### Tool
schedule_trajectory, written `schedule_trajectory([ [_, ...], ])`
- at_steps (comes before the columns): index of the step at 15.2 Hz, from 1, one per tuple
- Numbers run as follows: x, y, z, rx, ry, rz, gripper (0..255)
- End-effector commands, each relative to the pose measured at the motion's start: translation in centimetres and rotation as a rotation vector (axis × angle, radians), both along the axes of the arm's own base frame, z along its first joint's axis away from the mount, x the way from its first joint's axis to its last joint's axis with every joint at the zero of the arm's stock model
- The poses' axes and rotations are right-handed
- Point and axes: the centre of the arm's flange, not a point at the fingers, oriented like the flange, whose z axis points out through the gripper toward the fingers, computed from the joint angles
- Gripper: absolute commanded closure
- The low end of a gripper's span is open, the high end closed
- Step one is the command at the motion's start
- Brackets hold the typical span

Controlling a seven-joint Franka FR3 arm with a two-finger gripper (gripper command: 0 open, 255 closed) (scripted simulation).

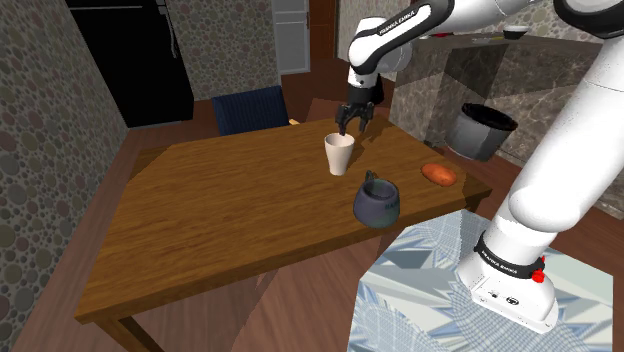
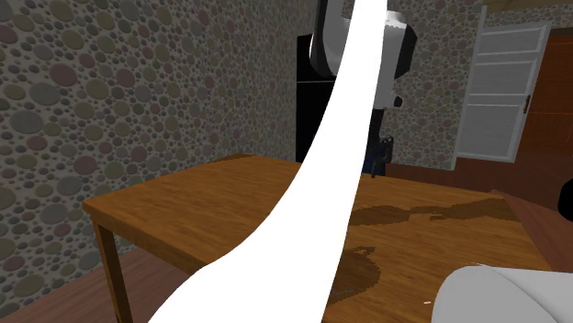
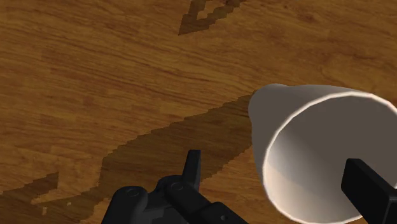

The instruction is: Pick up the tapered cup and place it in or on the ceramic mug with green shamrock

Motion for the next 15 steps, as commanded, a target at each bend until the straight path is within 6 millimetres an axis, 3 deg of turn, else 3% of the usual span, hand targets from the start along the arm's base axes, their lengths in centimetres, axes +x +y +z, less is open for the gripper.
schedule_trajectory([
  [1,0.3,0.0,-0.6,-0.001,-0.009,-0.003,0],
  [6,0.4,0.4,-3.5,-0.001,-0.009,-0.003,0],
  [14,0.4,0.4,-3.5,-0.001,-0.009,-0.003,0],
  [15,0.4,0.4,-3.5,-0.001,-0.009,-0.003,255],
])
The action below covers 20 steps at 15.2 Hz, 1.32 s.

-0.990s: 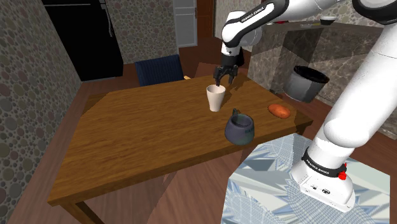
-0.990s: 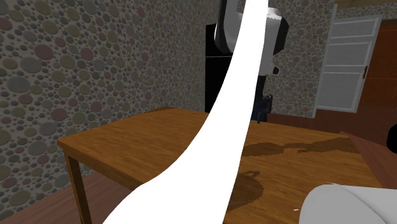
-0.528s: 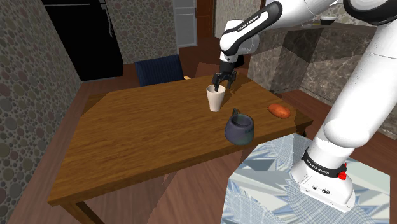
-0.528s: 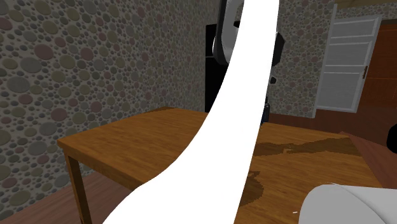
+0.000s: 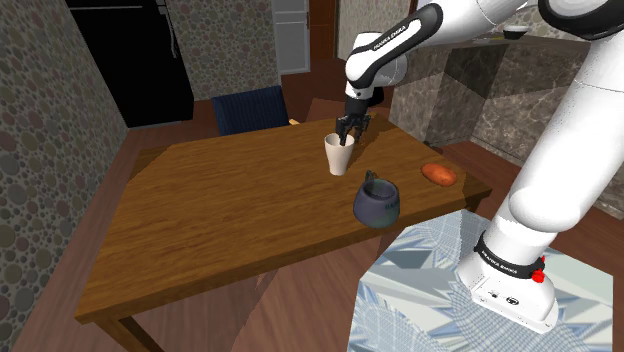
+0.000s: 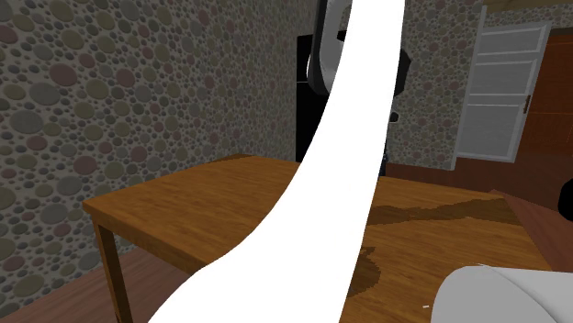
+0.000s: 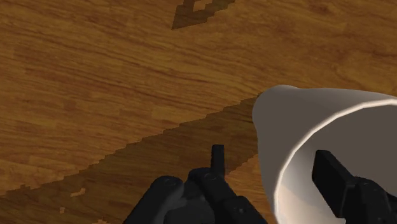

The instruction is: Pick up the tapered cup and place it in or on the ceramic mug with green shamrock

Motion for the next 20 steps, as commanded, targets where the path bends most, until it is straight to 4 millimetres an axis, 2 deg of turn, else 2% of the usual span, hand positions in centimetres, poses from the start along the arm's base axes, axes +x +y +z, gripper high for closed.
schedule_trajectory([
  [1,0.0,0.0,0.0,0.000,0.000,0.000,255],
  [9,0.0,0.0,0.0,0.000,0.000,0.000,255],
  [20,0.0,0.0,5.8,0.000,0.000,0.000,255],
])
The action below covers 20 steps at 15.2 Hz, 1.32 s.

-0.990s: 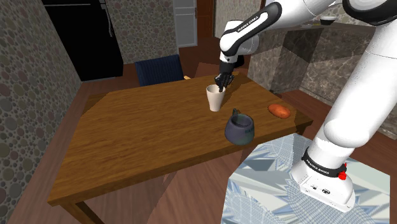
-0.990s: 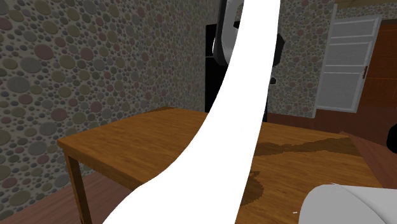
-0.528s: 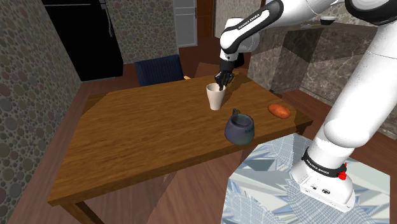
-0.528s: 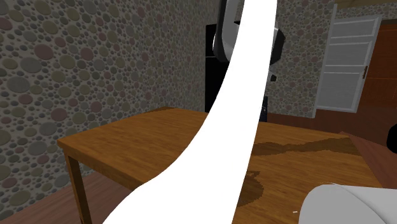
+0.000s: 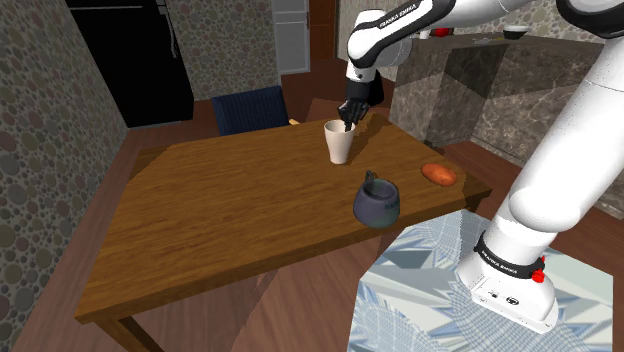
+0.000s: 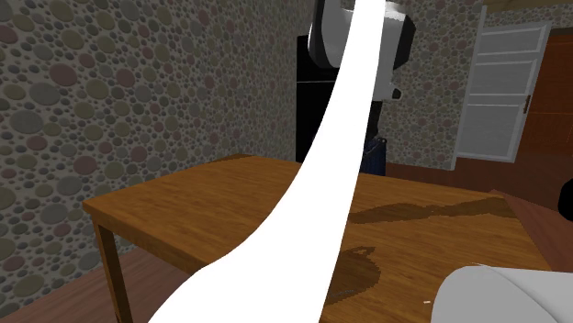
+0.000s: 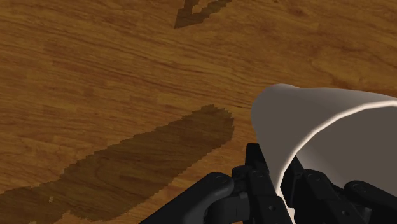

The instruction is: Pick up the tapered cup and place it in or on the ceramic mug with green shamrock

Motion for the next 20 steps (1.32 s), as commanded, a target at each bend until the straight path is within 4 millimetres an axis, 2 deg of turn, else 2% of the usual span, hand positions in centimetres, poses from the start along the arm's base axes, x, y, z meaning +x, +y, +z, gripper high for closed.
schedule_trajectory([
  [1,-0.1,0.0,1.1,0.000,0.000,0.000,255],
  [20,-0.1,0.0,11.2,0.000,0.000,0.000,255],
])
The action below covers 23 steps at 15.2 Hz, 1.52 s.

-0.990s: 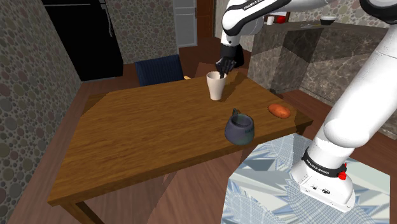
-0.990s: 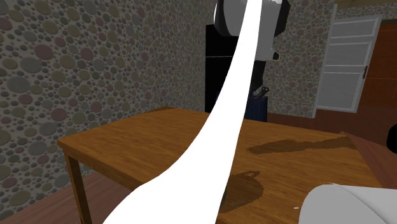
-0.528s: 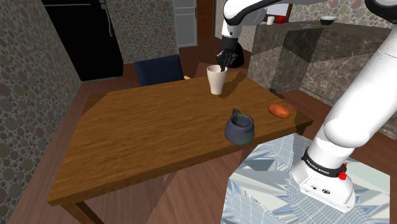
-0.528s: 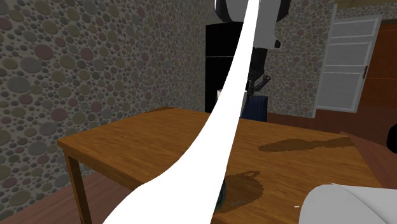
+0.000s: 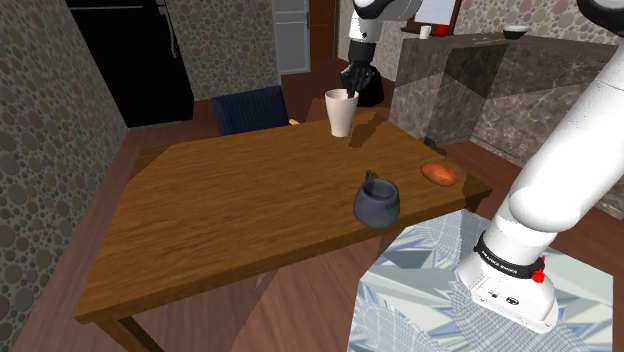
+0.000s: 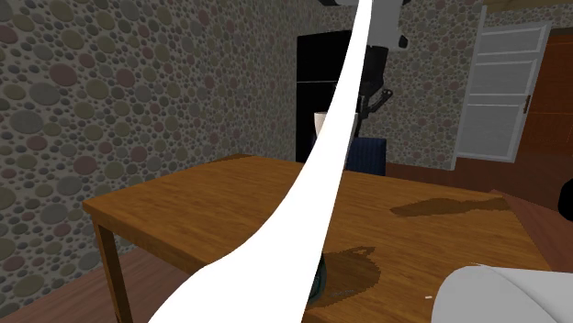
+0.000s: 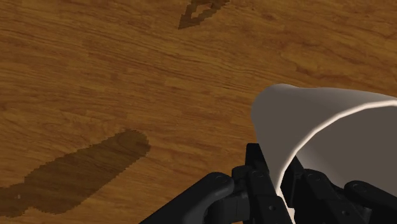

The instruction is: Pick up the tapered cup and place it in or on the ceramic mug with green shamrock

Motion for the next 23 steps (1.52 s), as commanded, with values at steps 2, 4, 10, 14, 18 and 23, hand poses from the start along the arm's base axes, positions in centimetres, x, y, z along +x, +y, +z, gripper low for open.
schedule_trajectory([
  [2,0.0,0.0,1.2,0.000,0.000,0.000,255],
  [4,-2.5,0.8,1.8,0.000,0.000,0.000,255],
  [10,-9.9,3.1,3.4,0.000,0.000,0.000,255],
  [14,-14.8,4.6,4.5,0.000,0.000,0.000,255],
  [18,-19.7,6.2,5.6,0.000,0.000,0.000,255],
  [23,-22.1,6.9,4.6,0.000,0.000,0.000,255],
])
